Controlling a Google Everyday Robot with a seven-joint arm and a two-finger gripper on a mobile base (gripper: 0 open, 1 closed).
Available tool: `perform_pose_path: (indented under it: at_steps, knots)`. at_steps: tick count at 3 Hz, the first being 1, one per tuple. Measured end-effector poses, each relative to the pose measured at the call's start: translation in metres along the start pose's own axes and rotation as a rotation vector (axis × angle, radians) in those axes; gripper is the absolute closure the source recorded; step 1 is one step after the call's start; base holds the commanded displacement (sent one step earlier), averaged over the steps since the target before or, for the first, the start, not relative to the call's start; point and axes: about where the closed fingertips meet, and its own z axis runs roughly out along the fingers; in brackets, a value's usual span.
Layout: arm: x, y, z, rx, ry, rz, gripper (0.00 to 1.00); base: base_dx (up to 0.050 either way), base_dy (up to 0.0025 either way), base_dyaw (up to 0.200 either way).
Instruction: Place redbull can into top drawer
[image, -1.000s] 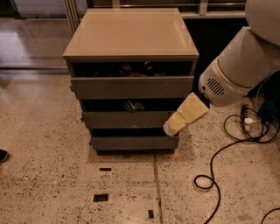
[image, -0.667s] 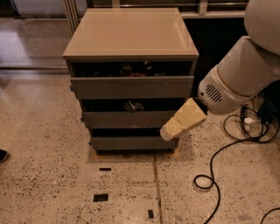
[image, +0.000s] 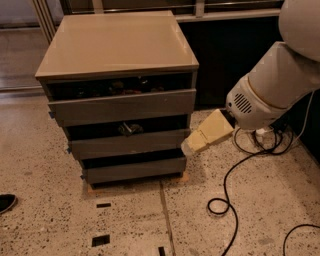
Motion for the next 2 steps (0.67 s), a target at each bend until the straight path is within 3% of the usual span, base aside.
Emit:
perform_pose_path:
  at_steps: [1,2]
  knots:
    - [0.0000,0.0000,0.0000,0.000,0.000,0.000,0.00,0.000,-0.00001,0.186]
    - [0.0000,0.0000,0.0000,0.000,0.000,0.000,0.00,0.049,0.00001,0.000]
